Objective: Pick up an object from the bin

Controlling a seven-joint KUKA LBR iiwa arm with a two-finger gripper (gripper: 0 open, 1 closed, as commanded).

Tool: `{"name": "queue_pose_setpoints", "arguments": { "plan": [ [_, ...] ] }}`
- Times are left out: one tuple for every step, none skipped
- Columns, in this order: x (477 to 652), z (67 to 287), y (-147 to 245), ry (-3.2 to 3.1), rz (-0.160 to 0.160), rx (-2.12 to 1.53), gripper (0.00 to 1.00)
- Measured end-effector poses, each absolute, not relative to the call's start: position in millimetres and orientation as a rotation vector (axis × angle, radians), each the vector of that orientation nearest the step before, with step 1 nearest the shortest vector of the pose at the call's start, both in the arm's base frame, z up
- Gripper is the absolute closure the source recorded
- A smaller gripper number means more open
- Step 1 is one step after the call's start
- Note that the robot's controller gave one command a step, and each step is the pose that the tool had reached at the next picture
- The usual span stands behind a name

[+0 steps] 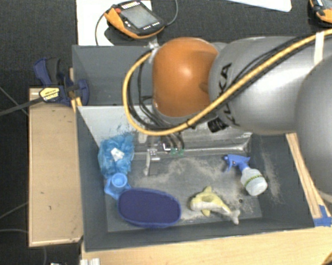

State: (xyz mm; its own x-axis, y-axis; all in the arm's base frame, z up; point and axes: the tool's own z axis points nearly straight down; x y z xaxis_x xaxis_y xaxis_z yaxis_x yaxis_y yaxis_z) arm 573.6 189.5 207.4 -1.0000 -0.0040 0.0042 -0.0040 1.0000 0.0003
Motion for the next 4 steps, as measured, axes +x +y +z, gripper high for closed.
{"name": "queue_pose_setpoints", "arguments": {
  "plan": [
    [575.5, 211, 189, -3.145, -0.003, -0.002, 0.0],
    [528.3, 132, 195, -3.145, -0.004, 0.126, 0.0],
    [508.5, 127, 195, -3.137, -0.003, 0.289, 0.0],
    [481.1, 111, 202, -3.143, -0.003, -0.005, 0.0]
  ]
}}
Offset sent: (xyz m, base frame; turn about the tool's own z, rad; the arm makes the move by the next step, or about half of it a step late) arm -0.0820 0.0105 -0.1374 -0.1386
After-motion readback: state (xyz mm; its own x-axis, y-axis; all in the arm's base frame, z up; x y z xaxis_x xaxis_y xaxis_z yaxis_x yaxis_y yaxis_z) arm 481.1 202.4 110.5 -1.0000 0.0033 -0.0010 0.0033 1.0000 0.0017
